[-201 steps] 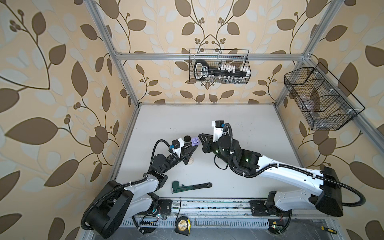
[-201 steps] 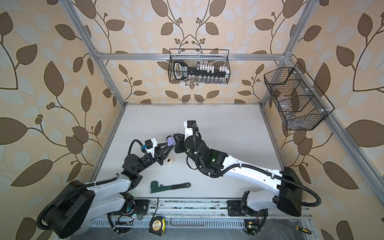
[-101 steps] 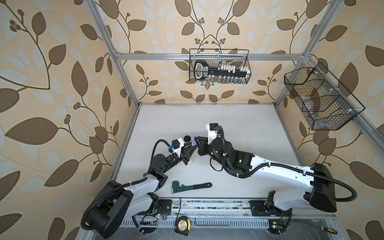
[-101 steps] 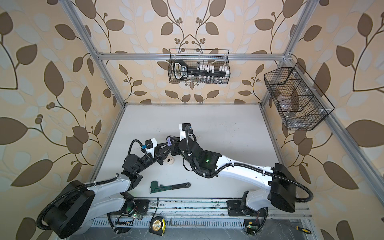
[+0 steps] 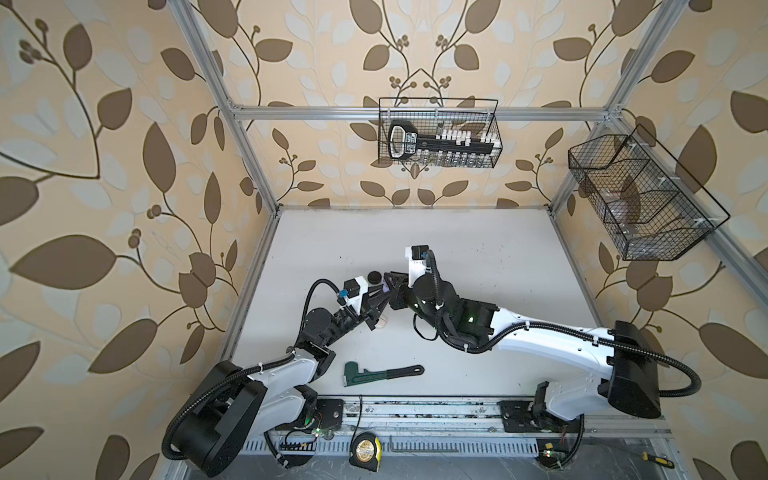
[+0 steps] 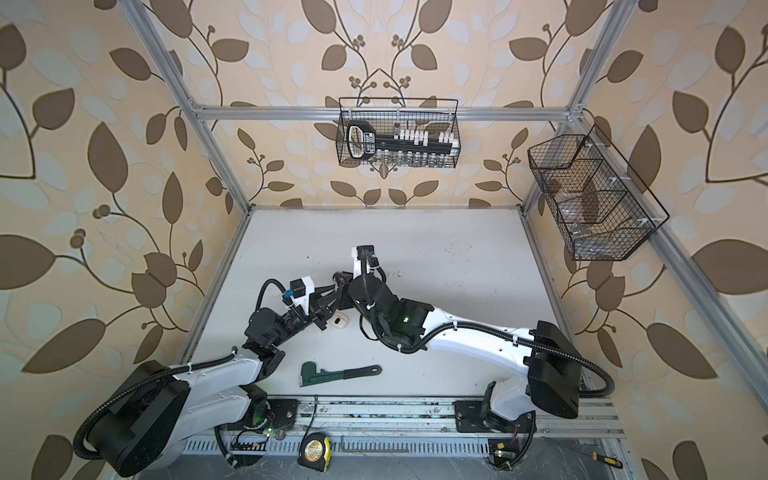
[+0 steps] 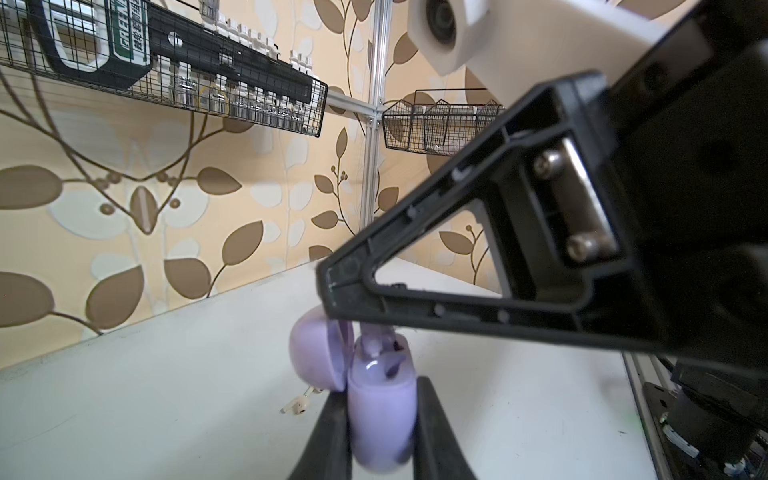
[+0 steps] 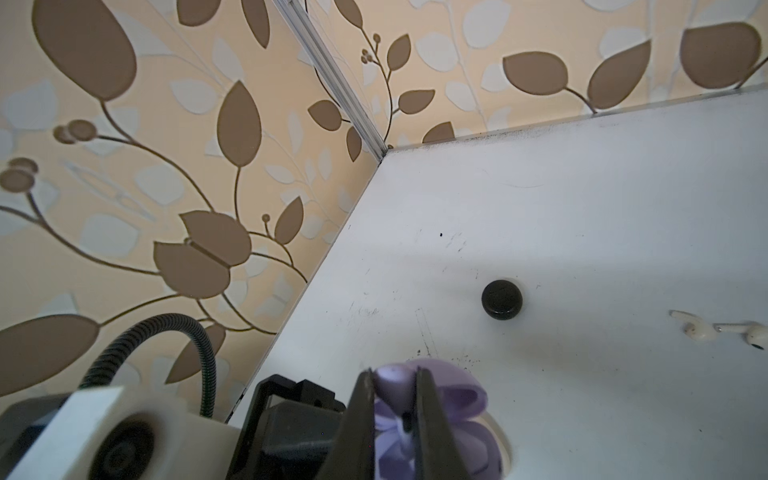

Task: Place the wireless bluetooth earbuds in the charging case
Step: 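Lower the lilac earbud into the empty slot of the lilac case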

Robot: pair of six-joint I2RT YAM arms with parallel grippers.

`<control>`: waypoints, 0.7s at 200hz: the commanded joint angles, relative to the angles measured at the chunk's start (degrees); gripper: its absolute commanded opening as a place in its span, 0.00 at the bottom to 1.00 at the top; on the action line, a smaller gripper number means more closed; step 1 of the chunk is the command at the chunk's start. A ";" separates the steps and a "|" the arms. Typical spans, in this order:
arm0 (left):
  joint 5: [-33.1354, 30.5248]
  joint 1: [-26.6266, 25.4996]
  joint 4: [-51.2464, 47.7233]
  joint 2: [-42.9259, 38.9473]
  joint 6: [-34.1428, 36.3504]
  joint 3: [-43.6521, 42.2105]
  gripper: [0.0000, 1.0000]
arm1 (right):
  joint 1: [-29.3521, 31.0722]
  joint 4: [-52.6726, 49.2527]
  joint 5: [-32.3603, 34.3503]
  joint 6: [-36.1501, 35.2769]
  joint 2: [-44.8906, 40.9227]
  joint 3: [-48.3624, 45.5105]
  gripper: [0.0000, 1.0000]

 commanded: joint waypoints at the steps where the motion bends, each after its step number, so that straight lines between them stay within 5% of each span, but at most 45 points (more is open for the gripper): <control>1: 0.91 -0.49 3.96 -0.88 0.38 -0.05 0.00 | 0.58 0.45 1.06 0.06 0.48 0.74 0.10; 140: -0.42 -0.50 3.50 -1.66 0.42 -0.41 0.00 | 2.32 1.65 2.11 0.32 -1.75 -3.78 0.10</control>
